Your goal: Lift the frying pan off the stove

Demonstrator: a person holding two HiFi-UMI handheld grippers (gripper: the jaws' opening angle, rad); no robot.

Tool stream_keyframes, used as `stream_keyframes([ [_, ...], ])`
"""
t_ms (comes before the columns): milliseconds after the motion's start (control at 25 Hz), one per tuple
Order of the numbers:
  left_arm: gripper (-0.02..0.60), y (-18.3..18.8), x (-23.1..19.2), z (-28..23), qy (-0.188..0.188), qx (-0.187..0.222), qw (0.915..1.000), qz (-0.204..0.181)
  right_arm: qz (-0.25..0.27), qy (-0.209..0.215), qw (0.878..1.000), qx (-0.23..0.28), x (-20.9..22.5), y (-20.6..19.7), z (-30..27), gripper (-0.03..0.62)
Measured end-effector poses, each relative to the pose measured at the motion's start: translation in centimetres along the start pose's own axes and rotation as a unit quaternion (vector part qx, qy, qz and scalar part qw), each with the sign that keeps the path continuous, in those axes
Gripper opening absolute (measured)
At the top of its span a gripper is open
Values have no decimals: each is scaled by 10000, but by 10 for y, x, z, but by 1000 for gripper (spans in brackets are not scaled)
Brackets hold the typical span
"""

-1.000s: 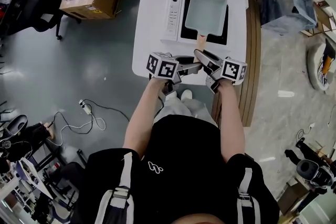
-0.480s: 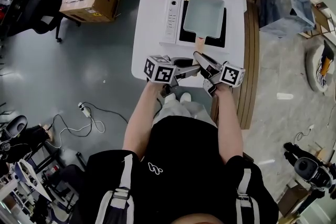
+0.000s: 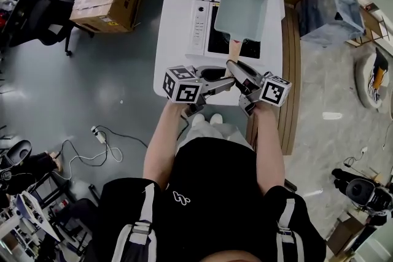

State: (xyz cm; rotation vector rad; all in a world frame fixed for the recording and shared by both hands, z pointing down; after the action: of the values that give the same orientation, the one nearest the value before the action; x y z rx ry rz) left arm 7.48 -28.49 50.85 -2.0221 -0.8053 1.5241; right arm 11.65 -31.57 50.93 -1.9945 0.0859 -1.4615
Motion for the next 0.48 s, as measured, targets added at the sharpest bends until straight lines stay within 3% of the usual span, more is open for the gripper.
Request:
stream_keyframes([
  [280,189,26,32,12,7,162,9983,-551,482,156,9986,154,-41,22,10,158],
  [480,190,29,44,17,-10,264,9977,-617,585,174,9980,151,-54,23,12,158],
])
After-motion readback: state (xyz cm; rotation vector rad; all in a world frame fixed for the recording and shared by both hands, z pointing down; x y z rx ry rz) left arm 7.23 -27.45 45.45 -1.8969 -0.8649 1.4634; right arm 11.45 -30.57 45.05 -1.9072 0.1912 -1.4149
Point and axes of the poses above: the fingertips, and each gripper's own axes: z backward along the fingers, x to its right, y out of its top, the point moved 3 cm from there along z, backward along the fingers, and after that the axes turned 8 degrees about -x, right-handed, at the moved point
